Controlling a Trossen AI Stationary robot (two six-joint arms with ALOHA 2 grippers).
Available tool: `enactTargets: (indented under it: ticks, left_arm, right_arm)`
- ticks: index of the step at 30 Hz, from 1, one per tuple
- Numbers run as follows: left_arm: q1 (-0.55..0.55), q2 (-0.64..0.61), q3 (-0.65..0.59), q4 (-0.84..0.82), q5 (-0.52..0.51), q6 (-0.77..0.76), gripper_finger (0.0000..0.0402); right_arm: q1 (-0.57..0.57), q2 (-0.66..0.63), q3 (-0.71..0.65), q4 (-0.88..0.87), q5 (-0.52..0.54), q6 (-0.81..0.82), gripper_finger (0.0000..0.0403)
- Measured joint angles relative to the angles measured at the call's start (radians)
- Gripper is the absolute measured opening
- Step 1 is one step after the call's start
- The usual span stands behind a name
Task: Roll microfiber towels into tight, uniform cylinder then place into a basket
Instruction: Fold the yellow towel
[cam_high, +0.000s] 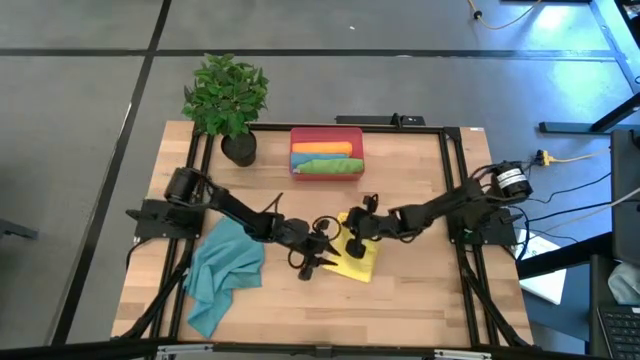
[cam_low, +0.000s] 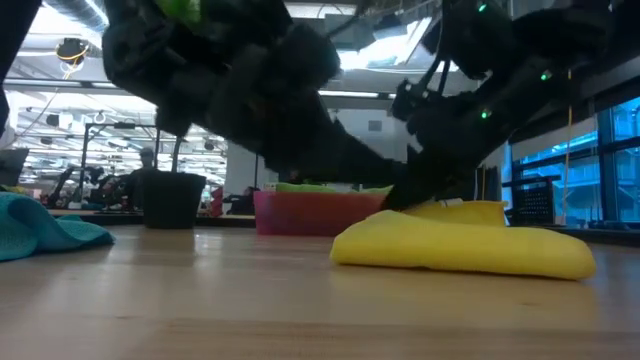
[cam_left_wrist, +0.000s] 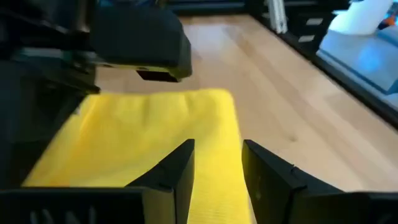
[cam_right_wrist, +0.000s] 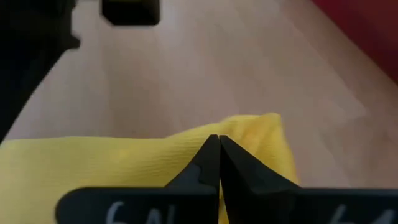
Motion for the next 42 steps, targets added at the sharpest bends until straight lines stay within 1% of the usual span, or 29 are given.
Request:
enactTargets:
  ticks: [4,11,17,19,22,25,27,29,31,33,35,38,42]
  left_arm:
    - [0.007,0.063,0.040,-0.050,0.001,0.000,0.0123]
    - [0.009,0.100,0.118,-0.273,-0.001,-0.010,0.0123]
    - [-0.011,0.102,0.124,-0.279,-0.014,-0.055,0.0123]
    - [-0.024,0.103,0.123,-0.262,-0.015,-0.061,0.0123]
    - [-0.046,0.104,0.123,-0.250,-0.063,-0.084,0.0123]
    - [-0.063,0.105,0.122,-0.243,-0.115,-0.086,0.0123]
    - [-0.072,0.105,0.122,-0.243,-0.138,-0.086,0.0123]
    - [-0.078,0.105,0.122,-0.243,-0.154,-0.088,0.0123]
    - [-0.082,0.105,0.122,-0.242,-0.164,-0.090,0.0123]
    - [-0.081,0.105,0.122,-0.242,-0.165,-0.090,0.0123]
    - [-0.081,0.105,0.121,-0.242,-0.165,-0.090,0.0123]
    - [-0.081,0.105,0.121,-0.241,-0.157,-0.090,0.0123]
    - [-0.081,0.105,0.121,-0.241,-0.146,-0.090,0.0123]
  right_arm:
    - [-0.023,0.022,0.000,-0.020,0.014,0.011,0.0006]
    - [-0.032,0.022,0.000,-0.035,0.151,0.016,0.0005]
    - [-0.086,0.022,0.000,-0.077,0.163,0.017,0.0008]
    - [-0.100,0.022,0.000,-0.083,0.151,0.012,0.0008]
    - [-0.106,0.008,-0.002,-0.038,0.084,-0.052,0.0009]
    - [-0.104,-0.013,0.000,0.055,-0.068,-0.151,0.0009]
    - [-0.104,-0.020,0.001,0.072,-0.181,-0.170,0.0009]
    - [-0.111,-0.020,0.001,0.074,-0.258,-0.200,0.0009]
    - [-0.113,-0.013,0.001,0.066,-0.304,-0.238,0.0005]
    - [-0.112,-0.001,0.000,0.044,-0.319,-0.263,0.0004]
    - [-0.111,0.008,0.000,0.038,-0.306,-0.265,0.0005]
    - [-0.113,0.026,0.000,0.039,-0.236,-0.265,0.0004]
    - [-0.119,0.036,0.000,0.018,-0.044,-0.217,0.0003]
